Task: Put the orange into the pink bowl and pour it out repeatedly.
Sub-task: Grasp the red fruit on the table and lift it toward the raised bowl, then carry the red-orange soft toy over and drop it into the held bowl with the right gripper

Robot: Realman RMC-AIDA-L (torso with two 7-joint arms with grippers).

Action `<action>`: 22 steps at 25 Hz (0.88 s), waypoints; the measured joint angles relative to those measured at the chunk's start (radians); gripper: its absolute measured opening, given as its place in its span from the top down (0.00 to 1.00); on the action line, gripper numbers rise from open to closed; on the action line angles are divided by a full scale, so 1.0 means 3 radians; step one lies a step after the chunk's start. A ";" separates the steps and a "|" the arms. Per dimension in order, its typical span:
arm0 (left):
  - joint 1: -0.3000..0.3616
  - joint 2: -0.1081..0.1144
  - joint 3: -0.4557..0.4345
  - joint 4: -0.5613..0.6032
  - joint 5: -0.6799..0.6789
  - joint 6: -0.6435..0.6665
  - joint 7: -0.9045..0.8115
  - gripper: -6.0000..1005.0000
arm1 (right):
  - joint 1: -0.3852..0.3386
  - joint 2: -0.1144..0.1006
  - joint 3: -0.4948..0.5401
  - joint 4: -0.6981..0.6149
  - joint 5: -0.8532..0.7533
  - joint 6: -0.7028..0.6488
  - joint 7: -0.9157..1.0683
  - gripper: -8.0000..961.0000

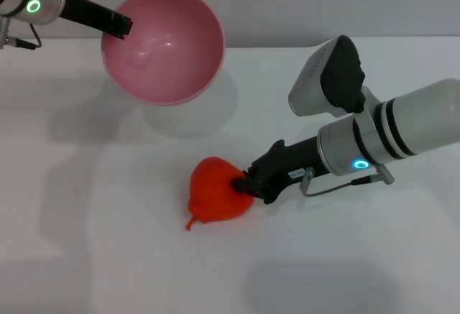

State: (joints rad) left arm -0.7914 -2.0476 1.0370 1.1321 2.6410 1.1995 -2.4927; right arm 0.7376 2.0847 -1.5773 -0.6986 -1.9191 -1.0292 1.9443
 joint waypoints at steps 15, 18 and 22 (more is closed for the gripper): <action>0.0016 0.0012 0.0000 -0.0028 0.0021 0.0022 0.0000 0.96 | -0.0764 -0.0057 0.0383 -0.2465 -0.0374 -0.1159 0.0565 0.94; 0.0018 0.0000 0.0036 -0.0038 0.0017 0.0047 0.0002 0.96 | -0.0859 -0.0046 0.0620 -0.2832 -0.0435 -0.1231 0.0589 0.94; 0.0045 -0.0018 0.0175 -0.0048 -0.0007 0.0101 -0.0012 0.96 | -0.0910 -0.0043 0.0980 -0.3022 -0.0435 -0.1212 0.0575 0.94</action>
State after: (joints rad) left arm -0.7778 -2.0529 1.0896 1.1178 2.6389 1.2298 -2.4962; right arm 0.4647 2.0718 -1.2832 -1.6053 -2.0495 -1.3928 2.1170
